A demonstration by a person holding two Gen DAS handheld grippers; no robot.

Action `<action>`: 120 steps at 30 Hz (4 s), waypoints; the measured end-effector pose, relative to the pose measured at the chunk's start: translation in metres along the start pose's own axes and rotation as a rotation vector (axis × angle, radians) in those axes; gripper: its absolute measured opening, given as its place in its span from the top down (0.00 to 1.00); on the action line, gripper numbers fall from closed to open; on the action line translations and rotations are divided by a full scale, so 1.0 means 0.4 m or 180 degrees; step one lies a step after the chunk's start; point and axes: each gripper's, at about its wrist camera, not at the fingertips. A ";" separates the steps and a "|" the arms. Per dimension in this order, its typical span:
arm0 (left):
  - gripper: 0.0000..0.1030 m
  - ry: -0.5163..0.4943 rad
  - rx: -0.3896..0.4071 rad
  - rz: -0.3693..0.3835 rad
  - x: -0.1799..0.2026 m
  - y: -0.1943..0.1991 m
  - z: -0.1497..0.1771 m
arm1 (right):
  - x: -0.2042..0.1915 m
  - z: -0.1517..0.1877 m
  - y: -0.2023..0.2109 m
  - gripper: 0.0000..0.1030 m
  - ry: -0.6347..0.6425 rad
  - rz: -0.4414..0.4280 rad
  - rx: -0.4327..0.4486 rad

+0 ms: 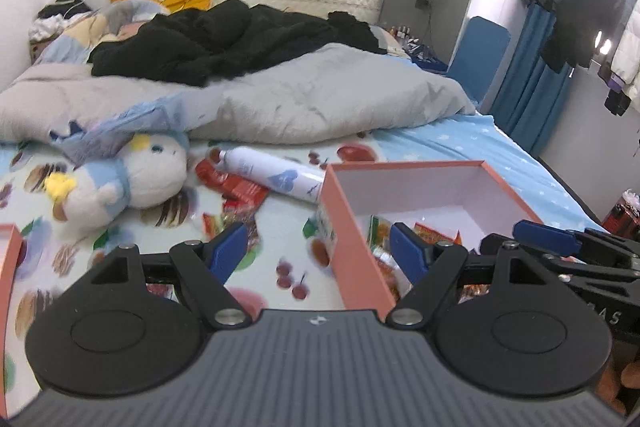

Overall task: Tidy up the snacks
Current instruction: 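Withdraw both tools from the box toward the remaining snacks, then grasp the meat strip pack with the left tool while the right tool grasps the red snack bar, then lift the meat strip pack and red snack bar from the bed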

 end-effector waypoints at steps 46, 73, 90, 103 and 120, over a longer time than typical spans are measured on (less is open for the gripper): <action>0.22 0.1300 -0.0078 0.0361 -0.346 -0.189 0.322 | -0.209 0.006 -0.334 0.46 0.0884 -0.0226 -0.0937; 0.36 0.1259 -0.0248 0.0136 -0.435 -0.605 0.198 | -0.293 -0.054 -1.067 0.47 0.2025 -0.0317 -0.1660; 0.52 0.1126 -0.0354 -0.0052 -0.422 -0.654 0.164 | -0.278 -0.032 -1.171 0.56 0.1981 -0.0385 -0.1646; 0.95 0.1263 -0.0474 0.0017 -0.425 -0.625 0.179 | -0.305 -0.019 -1.118 0.75 0.2060 -0.0466 -0.1689; 0.98 0.1465 -0.0493 -0.0051 -0.453 -0.359 0.302 | -0.357 -0.003 -0.811 0.77 0.1867 -0.0712 -0.1704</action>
Point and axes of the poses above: each gripper's, at about its wrist camera, not at the fingertips, and y roughly against the way its jaws point, x to its right, z to its underside, and after that the axes turned 4 degrees about -y, right-handed
